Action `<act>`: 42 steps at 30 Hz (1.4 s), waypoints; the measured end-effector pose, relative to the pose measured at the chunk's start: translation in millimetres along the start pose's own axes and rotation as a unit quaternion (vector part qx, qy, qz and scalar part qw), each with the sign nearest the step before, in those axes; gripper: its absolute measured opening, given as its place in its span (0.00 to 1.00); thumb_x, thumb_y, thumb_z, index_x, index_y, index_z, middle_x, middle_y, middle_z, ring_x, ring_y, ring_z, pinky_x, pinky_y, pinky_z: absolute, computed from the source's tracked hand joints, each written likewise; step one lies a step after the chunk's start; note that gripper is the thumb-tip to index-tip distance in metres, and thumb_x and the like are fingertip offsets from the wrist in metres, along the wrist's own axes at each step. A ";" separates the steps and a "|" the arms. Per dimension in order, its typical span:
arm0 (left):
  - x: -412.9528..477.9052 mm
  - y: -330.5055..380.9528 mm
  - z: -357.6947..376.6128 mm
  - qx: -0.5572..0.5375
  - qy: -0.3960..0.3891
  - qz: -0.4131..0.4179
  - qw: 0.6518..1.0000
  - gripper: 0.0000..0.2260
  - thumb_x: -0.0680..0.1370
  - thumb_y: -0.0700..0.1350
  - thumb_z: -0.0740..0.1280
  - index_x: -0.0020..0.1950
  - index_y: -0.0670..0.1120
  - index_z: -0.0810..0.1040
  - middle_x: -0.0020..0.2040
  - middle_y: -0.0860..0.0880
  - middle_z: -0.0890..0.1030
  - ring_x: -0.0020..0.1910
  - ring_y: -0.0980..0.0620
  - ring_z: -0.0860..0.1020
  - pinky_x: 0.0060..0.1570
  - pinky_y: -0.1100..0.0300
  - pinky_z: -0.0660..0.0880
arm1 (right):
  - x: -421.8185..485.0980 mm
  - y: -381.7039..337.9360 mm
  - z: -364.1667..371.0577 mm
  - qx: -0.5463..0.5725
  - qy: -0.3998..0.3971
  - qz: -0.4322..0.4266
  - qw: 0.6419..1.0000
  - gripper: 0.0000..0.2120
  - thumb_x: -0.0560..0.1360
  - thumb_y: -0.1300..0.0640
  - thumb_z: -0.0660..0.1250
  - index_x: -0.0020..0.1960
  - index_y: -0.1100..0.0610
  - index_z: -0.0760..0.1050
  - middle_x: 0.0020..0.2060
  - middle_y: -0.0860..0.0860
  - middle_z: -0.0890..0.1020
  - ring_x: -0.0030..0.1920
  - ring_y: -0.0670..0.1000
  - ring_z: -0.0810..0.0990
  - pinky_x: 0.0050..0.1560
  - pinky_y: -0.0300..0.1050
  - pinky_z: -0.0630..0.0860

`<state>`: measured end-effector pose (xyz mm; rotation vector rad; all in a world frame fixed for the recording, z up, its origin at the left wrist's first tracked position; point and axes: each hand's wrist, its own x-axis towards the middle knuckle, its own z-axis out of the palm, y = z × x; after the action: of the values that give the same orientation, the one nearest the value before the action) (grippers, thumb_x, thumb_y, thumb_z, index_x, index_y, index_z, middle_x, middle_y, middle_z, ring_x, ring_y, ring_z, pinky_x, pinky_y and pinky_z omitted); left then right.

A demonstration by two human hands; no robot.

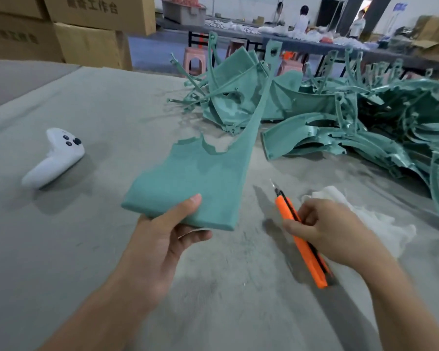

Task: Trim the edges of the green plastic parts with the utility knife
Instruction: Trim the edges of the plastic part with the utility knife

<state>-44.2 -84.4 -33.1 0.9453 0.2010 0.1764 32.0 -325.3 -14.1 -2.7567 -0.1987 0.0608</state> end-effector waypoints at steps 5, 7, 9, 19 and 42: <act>-5.5 -1.2 3.3 -0.053 -0.011 -0.058 0.997 0.13 0.64 0.40 0.73 0.48 0.47 0.80 0.42 0.48 0.83 0.30 0.54 0.81 0.29 0.60 0.77 | -2.7 -8.8 -6.0 0.372 0.107 -0.014 0.922 0.08 0.75 0.55 0.71 0.43 0.58 0.74 0.33 0.52 0.80 0.30 0.53 0.84 0.30 0.47 0.79; -6.8 -1.8 4.2 -0.052 -0.021 -0.064 0.996 0.13 0.65 0.40 0.72 0.49 0.46 0.80 0.41 0.49 0.83 0.30 0.54 0.81 0.29 0.60 0.77 | -4.1 -12.8 -5.3 0.460 0.091 -0.014 0.883 0.05 0.78 0.59 0.68 0.45 0.58 0.74 0.29 0.52 0.77 0.27 0.51 0.79 0.28 0.40 0.75; -8.5 -2.0 5.1 -0.037 -0.023 -0.061 0.997 0.15 0.65 0.39 0.72 0.51 0.46 0.79 0.42 0.49 0.83 0.32 0.54 0.81 0.28 0.60 0.77 | -6.6 -19.8 0.1 0.515 0.056 -0.010 0.855 0.05 0.80 0.58 0.64 0.48 0.58 0.77 0.28 0.49 0.72 0.26 0.48 0.70 0.26 0.37 0.68; -10.3 -2.2 5.6 0.012 -0.058 -0.074 0.996 0.09 0.65 0.40 0.76 0.43 0.47 0.84 0.40 0.45 0.83 0.31 0.51 0.80 0.25 0.60 0.74 | -22.3 -56.0 30.4 0.622 -0.008 -0.005 0.783 0.18 0.76 0.56 0.71 0.29 0.54 0.70 0.24 0.51 0.71 0.21 0.47 0.64 0.20 0.37 0.61; -8.3 -6.0 -12.3 0.620 0.033 0.501 0.603 0.15 0.72 0.37 0.67 0.58 0.41 0.82 0.50 0.46 0.85 0.40 0.51 0.80 0.41 0.63 0.71 | -30.4 -62.1 23.4 0.587 -0.004 -0.053 0.808 0.30 0.75 0.31 0.57 0.51 0.56 0.81 0.31 0.49 0.75 0.26 0.47 0.66 0.27 0.40 0.62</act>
<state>-54.9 -80.1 -44.2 2.4144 -0.2457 1.2498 -7.7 -264.2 -12.4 -1.4937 -0.2137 0.1167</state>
